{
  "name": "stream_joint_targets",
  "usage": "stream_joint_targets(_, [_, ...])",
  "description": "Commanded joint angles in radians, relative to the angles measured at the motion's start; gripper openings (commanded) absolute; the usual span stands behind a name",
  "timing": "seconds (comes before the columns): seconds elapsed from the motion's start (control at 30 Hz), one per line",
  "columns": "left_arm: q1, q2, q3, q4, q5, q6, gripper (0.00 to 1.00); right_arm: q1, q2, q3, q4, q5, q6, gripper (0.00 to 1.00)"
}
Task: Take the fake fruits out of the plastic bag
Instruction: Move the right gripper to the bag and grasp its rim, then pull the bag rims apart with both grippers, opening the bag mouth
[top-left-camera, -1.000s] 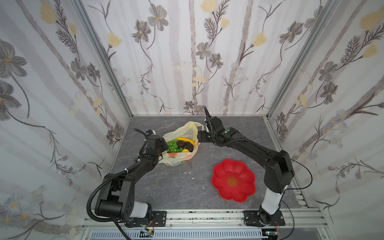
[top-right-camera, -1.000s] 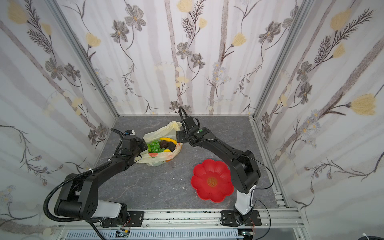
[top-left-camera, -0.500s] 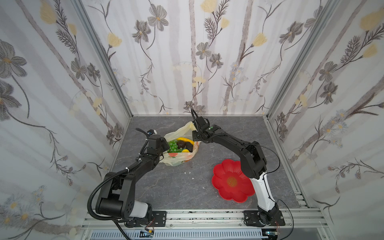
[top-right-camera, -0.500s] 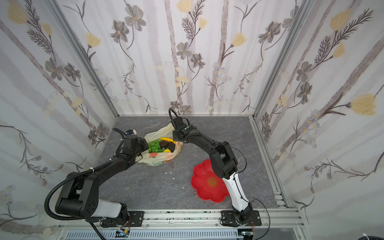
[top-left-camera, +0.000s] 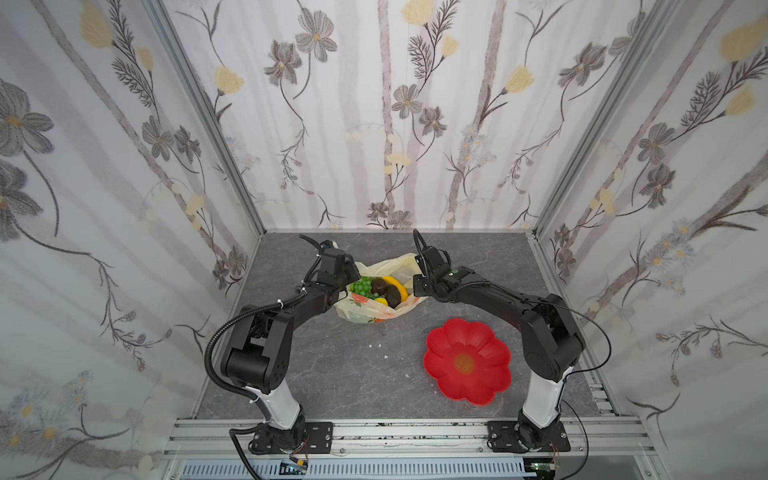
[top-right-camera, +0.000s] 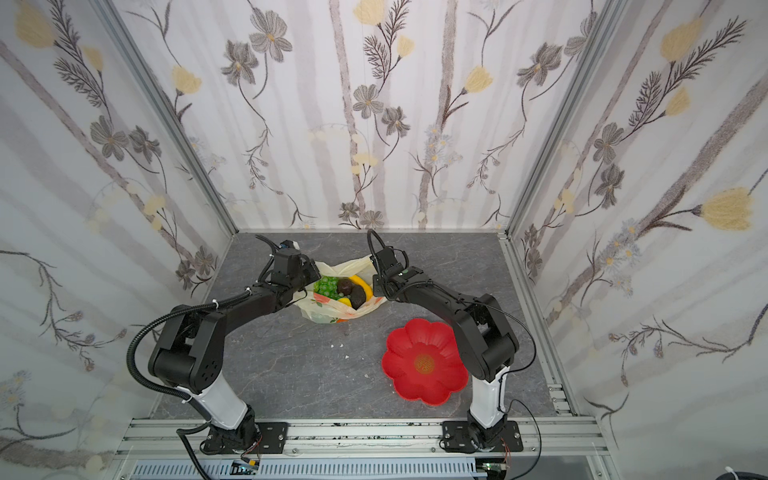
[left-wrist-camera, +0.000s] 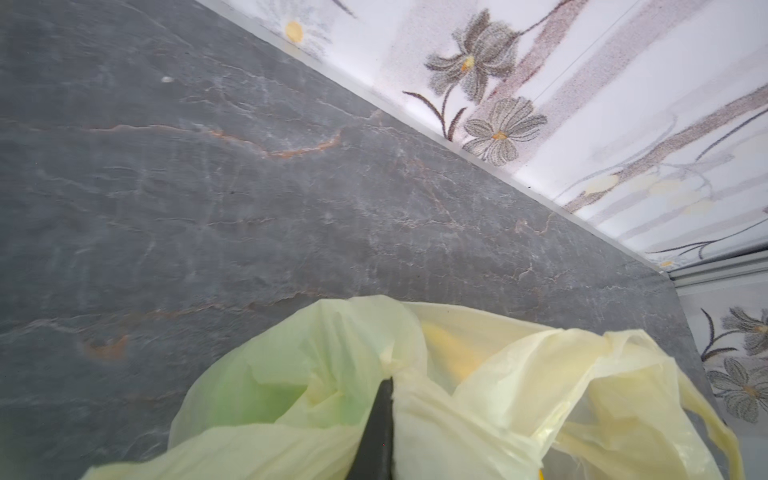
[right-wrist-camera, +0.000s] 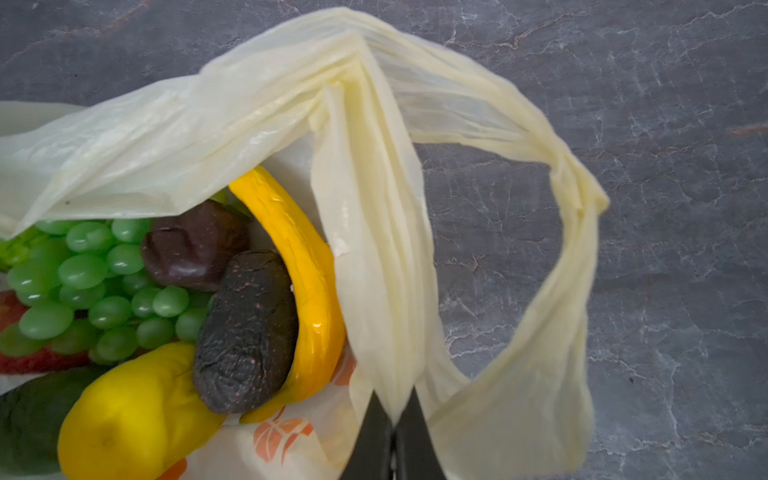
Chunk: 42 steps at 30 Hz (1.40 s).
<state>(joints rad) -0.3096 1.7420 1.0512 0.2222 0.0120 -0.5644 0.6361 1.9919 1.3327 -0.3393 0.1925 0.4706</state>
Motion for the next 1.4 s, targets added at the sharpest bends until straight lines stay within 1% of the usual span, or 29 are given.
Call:
stream_joint_targets(0.0, [-0.021, 0.058, 0.081, -0.029, -0.012, -0.002, 0.0, -0.006, -0.055, -0.084, 0.107, 0.016, 0.037, 0.0])
stream_joint_targets(0.1, [-0.033, 0.09, 0.144, -0.08, -0.04, 0.005, 0.0, -0.003, -0.09, -0.156, 0.147, -0.006, 0.06, 0.0])
stream_joint_targets(0.13, [-0.038, 0.092, 0.161, -0.112, -0.057, 0.015, 0.07, 0.0, -0.097, -0.174, 0.16, -0.01, 0.067, 0.0])
stream_joint_targets(0.17, [-0.045, 0.09, 0.178, -0.147, -0.082, 0.025, 0.17, 0.003, -0.104, -0.191, 0.173, -0.016, 0.072, 0.0])
stream_joint_targets(0.2, [-0.051, 0.083, 0.192, -0.181, -0.107, 0.04, 0.3, 0.008, -0.109, -0.204, 0.18, -0.022, 0.077, 0.0])
stream_joint_targets(0.27, [-0.061, 0.055, 0.198, -0.23, -0.149, 0.058, 0.47, 0.024, -0.115, -0.215, 0.188, -0.023, 0.083, 0.0])
stream_joint_targets(0.3, [-0.065, 0.032, 0.194, -0.248, -0.164, 0.062, 0.52, 0.034, -0.117, -0.219, 0.191, -0.022, 0.086, 0.0])
stream_joint_targets(0.47, [-0.079, -0.095, 0.179, -0.322, -0.22, 0.08, 0.72, 0.075, -0.129, -0.228, 0.2, -0.017, 0.095, 0.0])
stream_joint_targets(0.53, [-0.085, -0.152, 0.157, -0.345, -0.246, 0.077, 0.77, 0.09, -0.136, -0.231, 0.201, -0.01, 0.097, 0.0])
stream_joint_targets(0.7, [-0.089, -0.326, 0.005, -0.355, -0.315, 0.013, 0.81, 0.136, -0.156, -0.246, 0.215, -0.009, 0.102, 0.0])
stream_joint_targets(0.77, [-0.091, -0.35, -0.044, -0.354, -0.312, -0.011, 0.82, 0.149, -0.159, -0.25, 0.218, -0.004, 0.101, 0.0])
stream_joint_targets(0.93, [-0.094, -0.286, -0.082, -0.351, -0.275, -0.04, 0.84, 0.173, -0.155, -0.254, 0.229, 0.0, 0.098, 0.0])
stream_joint_targets(1.1, [-0.095, -0.189, -0.06, -0.352, -0.303, -0.034, 0.85, 0.178, -0.153, -0.256, 0.228, 0.015, 0.095, 0.0])
stream_joint_targets(1.13, [-0.095, -0.178, -0.059, -0.352, -0.307, -0.036, 0.84, 0.2, -0.152, -0.256, 0.229, 0.017, 0.095, 0.0])
stream_joint_targets(1.27, [-0.095, -0.134, -0.054, -0.353, -0.322, -0.023, 0.76, 0.212, -0.151, -0.263, 0.231, 0.03, 0.099, 0.0])
stream_joint_targets(1.37, [-0.092, -0.113, -0.061, -0.354, -0.301, -0.021, 0.69, 0.209, -0.156, -0.271, 0.232, 0.049, 0.106, 0.0])
